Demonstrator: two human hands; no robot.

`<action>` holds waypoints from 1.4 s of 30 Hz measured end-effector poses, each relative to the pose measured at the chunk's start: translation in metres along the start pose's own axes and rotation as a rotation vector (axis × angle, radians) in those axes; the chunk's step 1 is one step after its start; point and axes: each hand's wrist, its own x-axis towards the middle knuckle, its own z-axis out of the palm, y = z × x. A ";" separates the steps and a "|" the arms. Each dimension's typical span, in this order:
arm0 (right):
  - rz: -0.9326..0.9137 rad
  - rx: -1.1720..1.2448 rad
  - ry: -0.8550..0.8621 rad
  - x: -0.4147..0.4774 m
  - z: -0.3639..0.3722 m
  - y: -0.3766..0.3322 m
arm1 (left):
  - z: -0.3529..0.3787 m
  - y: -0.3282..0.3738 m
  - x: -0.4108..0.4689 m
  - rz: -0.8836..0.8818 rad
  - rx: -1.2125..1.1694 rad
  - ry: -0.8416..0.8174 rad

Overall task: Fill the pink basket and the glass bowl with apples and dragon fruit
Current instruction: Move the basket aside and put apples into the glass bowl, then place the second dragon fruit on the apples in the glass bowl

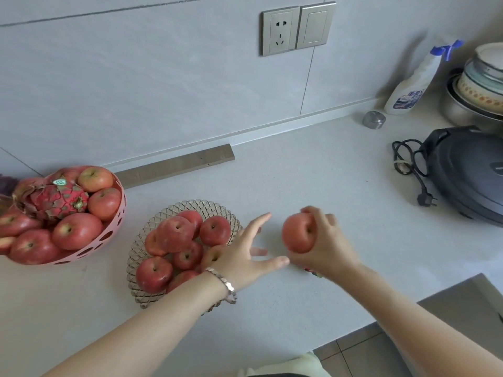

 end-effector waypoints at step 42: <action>0.252 1.230 -0.699 0.060 0.132 -0.105 | -0.092 -0.133 -0.059 -0.171 0.033 0.413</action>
